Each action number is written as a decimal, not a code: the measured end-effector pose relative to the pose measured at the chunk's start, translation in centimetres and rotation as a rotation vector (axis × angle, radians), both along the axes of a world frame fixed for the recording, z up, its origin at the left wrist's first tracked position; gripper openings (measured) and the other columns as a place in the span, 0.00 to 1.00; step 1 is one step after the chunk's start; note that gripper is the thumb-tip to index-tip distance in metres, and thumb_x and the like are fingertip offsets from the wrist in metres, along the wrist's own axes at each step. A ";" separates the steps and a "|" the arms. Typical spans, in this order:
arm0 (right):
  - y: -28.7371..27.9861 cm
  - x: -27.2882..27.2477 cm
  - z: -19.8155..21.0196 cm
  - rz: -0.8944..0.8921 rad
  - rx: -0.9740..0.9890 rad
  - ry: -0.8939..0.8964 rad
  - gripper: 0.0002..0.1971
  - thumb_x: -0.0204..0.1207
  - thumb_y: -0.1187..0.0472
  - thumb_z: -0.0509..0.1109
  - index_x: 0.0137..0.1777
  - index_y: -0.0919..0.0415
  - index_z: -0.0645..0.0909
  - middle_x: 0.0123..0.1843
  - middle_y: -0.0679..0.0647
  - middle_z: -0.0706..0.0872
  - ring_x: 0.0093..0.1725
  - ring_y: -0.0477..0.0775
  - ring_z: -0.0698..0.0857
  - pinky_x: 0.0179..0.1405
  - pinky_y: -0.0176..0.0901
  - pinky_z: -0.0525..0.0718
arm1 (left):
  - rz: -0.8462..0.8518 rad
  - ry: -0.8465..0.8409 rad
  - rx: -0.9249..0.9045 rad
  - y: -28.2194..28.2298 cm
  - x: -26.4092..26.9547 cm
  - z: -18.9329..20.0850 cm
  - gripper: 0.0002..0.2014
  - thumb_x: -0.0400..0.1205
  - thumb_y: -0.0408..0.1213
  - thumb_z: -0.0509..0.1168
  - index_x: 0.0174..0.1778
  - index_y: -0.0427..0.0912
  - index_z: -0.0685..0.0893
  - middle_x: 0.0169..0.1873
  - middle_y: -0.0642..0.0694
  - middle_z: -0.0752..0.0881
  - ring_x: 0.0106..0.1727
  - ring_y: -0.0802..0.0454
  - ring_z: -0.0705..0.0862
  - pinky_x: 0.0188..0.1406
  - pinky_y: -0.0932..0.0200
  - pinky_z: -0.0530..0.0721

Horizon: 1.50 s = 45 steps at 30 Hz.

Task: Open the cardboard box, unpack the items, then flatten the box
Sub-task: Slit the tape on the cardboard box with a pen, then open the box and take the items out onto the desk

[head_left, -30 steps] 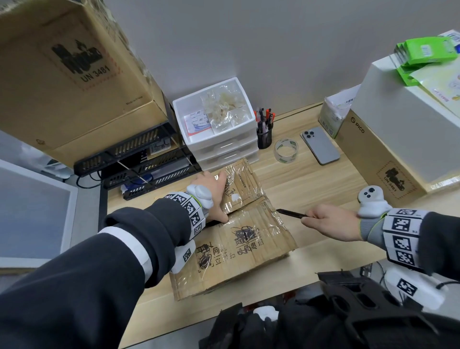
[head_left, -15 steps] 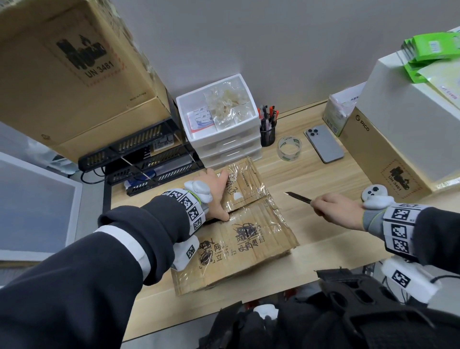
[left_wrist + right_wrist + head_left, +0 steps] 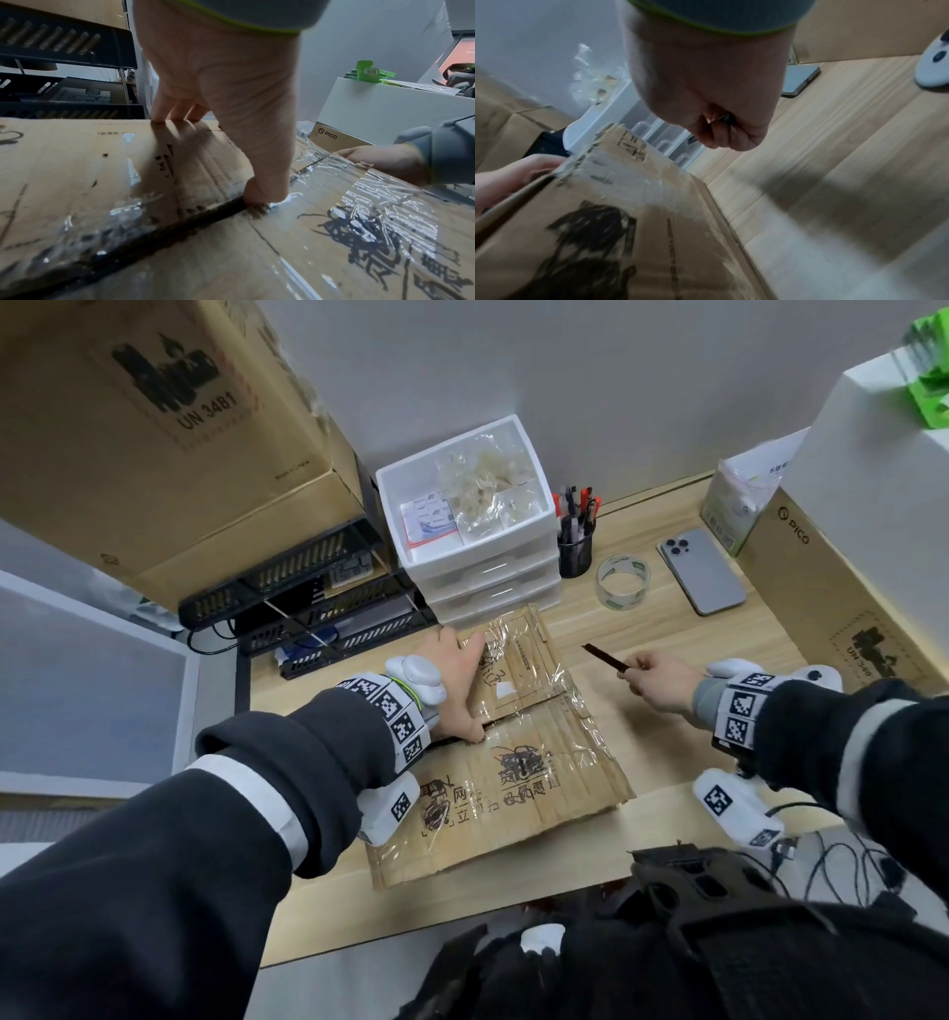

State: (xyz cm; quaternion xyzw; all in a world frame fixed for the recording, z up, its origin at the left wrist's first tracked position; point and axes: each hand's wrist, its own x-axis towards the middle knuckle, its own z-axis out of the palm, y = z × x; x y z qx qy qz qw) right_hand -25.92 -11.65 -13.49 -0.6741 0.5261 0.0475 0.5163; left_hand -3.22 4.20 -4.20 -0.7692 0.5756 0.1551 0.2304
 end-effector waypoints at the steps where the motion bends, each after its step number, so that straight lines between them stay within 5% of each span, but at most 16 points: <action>1: -0.3 0.3 -0.3 -0.005 -0.008 0.017 0.10 0.83 0.61 0.63 0.38 0.53 0.76 0.35 0.52 0.81 0.33 0.53 0.76 0.30 0.42 0.70 | 0.000 0.005 -0.004 0.0 0.1 -0.1 0.60 0.54 0.67 0.79 0.77 0.44 0.61 0.61 0.37 0.75 0.59 0.41 0.76 0.51 0.46 0.84; 5: -1.2 1.1 -1.4 -0.015 -0.024 0.068 0.14 0.82 0.67 0.60 0.35 0.56 0.76 0.36 0.53 0.80 0.35 0.53 0.77 0.32 0.41 0.70 | -0.003 0.003 -0.009 0.0 0.3 -0.5 0.58 0.52 0.68 0.76 0.75 0.43 0.64 0.60 0.37 0.75 0.59 0.42 0.74 0.54 0.44 0.85; 8: -1.9 1.3 -2.5 -0.039 -0.038 0.085 0.06 0.83 0.62 0.63 0.49 0.59 0.81 0.46 0.60 0.83 0.46 0.59 0.79 0.50 0.42 0.75 | 0.001 0.017 -0.001 -0.1 0.5 -0.5 0.60 0.52 0.68 0.77 0.77 0.43 0.62 0.63 0.36 0.74 0.61 0.40 0.74 0.54 0.45 0.85; 12: -1.9 1.6 -4.5 -0.081 0.036 0.109 0.12 0.81 0.62 0.66 0.60 0.64 0.85 0.49 0.61 0.86 0.48 0.60 0.82 0.50 0.43 0.77 | 0.003 0.012 0.004 -0.2 0.6 -0.7 0.61 0.51 0.68 0.77 0.77 0.43 0.61 0.65 0.36 0.73 0.62 0.40 0.75 0.53 0.46 0.85; 15: -1.4 1.9 -4.6 -0.133 0.074 0.120 0.23 0.80 0.63 0.67 0.75 0.64 0.75 0.65 0.62 0.84 0.64 0.64 0.83 0.61 0.43 0.77 | -0.010 0.000 -0.023 -0.1 0.5 -0.7 0.60 0.51 0.67 0.77 0.76 0.43 0.62 0.64 0.37 0.74 0.62 0.41 0.74 0.54 0.47 0.84; 18: -1.3 2.2 -3.8 -0.141 0.027 0.147 0.27 0.79 0.66 0.67 0.79 0.66 0.71 0.73 0.64 0.79 0.72 0.66 0.78 0.63 0.42 0.74 | -0.017 -0.013 -0.030 -0.2 0.3 -0.7 0.60 0.52 0.67 0.77 0.77 0.43 0.62 0.64 0.37 0.74 0.62 0.40 0.74 0.54 0.48 0.84; 20: -1.4 2.1 -3.7 -0.122 0.020 0.142 0.21 0.78 0.64 0.68 0.71 0.66 0.78 0.68 0.64 0.81 0.69 0.66 0.79 0.66 0.47 0.75 | -0.008 -0.009 -0.024 -0.1 0.3 -0.7 0.60 0.52 0.67 0.77 0.77 0.43 0.62 0.63 0.38 0.74 0.62 0.41 0.75 0.53 0.48 0.84; 22: -1.6 2.0 -3.1 -0.071 0.046 0.117 0.05 0.75 0.63 0.68 0.48 0.62 0.82 0.49 0.62 0.85 0.52 0.62 0.83 0.54 0.48 0.80 | -0.004 0.001 -0.014 -0.1 0.4 -0.5 0.60 0.51 0.67 0.77 0.76 0.43 0.62 0.62 0.39 0.74 0.61 0.41 0.75 0.52 0.48 0.84; 24: -1.8 2.4 -2.1 -0.046 0.078 0.061 0.08 0.76 0.65 0.66 0.34 0.61 0.78 0.37 0.59 0.85 0.41 0.60 0.84 0.47 0.50 0.84 | -0.006 0.011 -0.012 -0.1 0.5 -0.3 0.59 0.51 0.67 0.77 0.75 0.43 0.63 0.61 0.39 0.74 0.59 0.41 0.75 0.50 0.48 0.84; 27: -1.1 3.1 0.9 -0.047 0.142 -0.036 0.05 0.80 0.65 0.64 0.44 0.62 0.80 0.42 0.58 0.86 0.42 0.56 0.88 0.50 0.52 0.88 | -0.027 0.014 -0.012 0.0 0.6 0.5 0.59 0.52 0.68 0.76 0.75 0.43 0.63 0.61 0.38 0.74 0.59 0.42 0.76 0.53 0.45 0.85; 30: -0.7 4.3 3.0 -0.009 0.183 -0.110 0.04 0.81 0.64 0.64 0.51 0.63 0.79 0.43 0.59 0.88 0.35 0.51 0.88 0.35 0.41 0.86 | -0.002 0.072 0.019 0.0 0.9 0.9 0.60 0.52 0.66 0.77 0.78 0.45 0.59 0.63 0.39 0.74 0.61 0.41 0.77 0.55 0.42 0.86; 36: 0.5 6.8 7.1 0.038 0.164 -0.213 0.04 0.81 0.64 0.63 0.45 0.60 0.76 0.35 0.55 0.86 0.28 0.50 0.83 0.29 0.39 0.82 | 0.011 0.131 -0.003 1.1 1.6 1.2 0.67 0.48 0.67 0.78 0.81 0.53 0.53 0.62 0.42 0.73 0.59 0.44 0.77 0.57 0.42 0.86; 39: 1.3 7.5 8.6 0.029 0.207 -0.240 0.05 0.81 0.65 0.64 0.44 0.63 0.79 0.32 0.55 0.84 0.26 0.50 0.84 0.22 0.36 0.81 | 0.075 0.078 -0.029 2.2 1.4 1.2 0.61 0.53 0.67 0.80 0.79 0.47 0.60 0.64 0.41 0.73 0.60 0.43 0.78 0.56 0.47 0.85; 45: 4.6 8.6 9.4 0.070 0.447 -0.290 0.07 0.83 0.61 0.65 0.49 0.66 0.80 0.39 0.61 0.90 0.35 0.56 0.91 0.34 0.41 0.89 | 0.084 0.105 -0.086 3.1 1.4 1.2 0.47 0.51 0.68 0.73 0.60 0.45 0.69 0.53 0.44 0.76 0.46 0.47 0.81 0.42 0.47 0.89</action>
